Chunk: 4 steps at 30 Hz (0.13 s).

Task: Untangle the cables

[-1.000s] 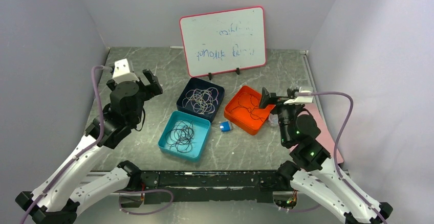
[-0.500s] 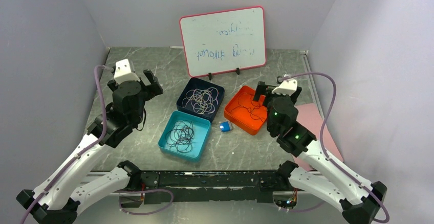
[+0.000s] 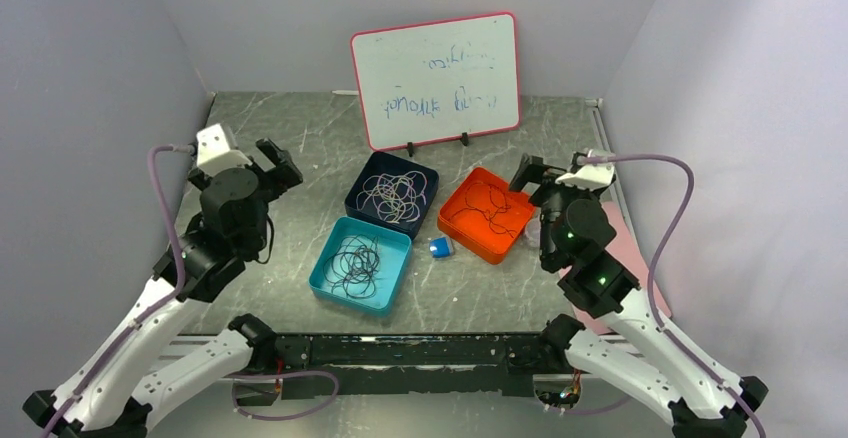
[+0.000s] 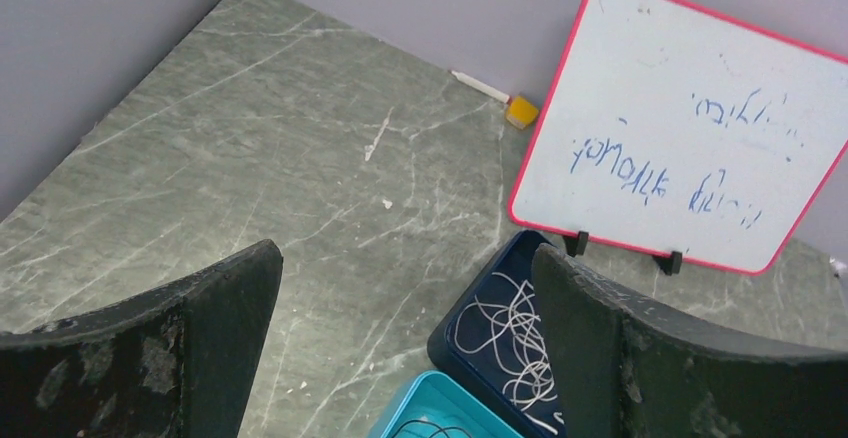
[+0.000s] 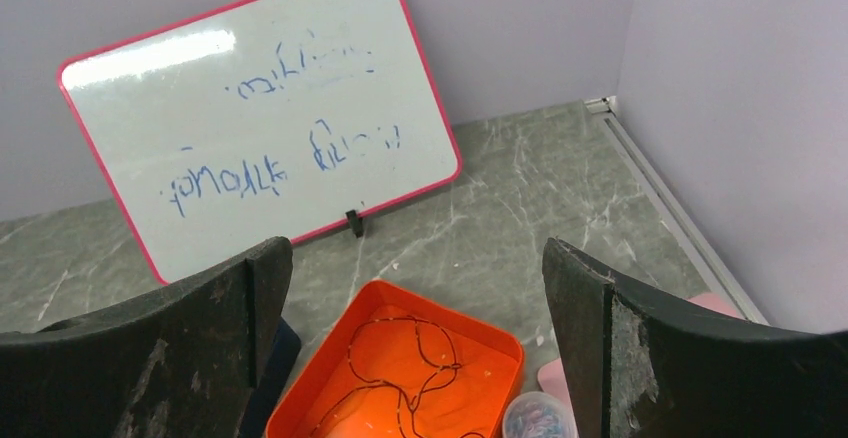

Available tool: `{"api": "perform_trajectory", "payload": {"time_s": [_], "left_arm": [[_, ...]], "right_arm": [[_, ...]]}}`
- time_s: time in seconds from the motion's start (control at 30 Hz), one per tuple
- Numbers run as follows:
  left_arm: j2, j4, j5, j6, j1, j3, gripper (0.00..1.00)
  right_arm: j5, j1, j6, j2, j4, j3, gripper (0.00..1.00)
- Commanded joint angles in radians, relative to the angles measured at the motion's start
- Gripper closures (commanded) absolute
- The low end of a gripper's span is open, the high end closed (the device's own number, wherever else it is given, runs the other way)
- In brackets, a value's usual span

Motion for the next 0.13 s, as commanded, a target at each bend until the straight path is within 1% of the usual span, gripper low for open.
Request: {"api": "perform_trajectory", "payload": {"time_s": [0.0,0.1], "left_arm": [[-0.015,0.0,-0.065,-0.02,0.005,0.004,0.0],[-0.01,-0.004,-0.067,-0.017,0.006,0.01,0.0]], "right_arm": [[0.036,-0.003,-0.026,-0.004,0.049,0.024,0.0],[0.033,-0.003,-0.013,-0.025,0.071,0.005,0.0]]}}
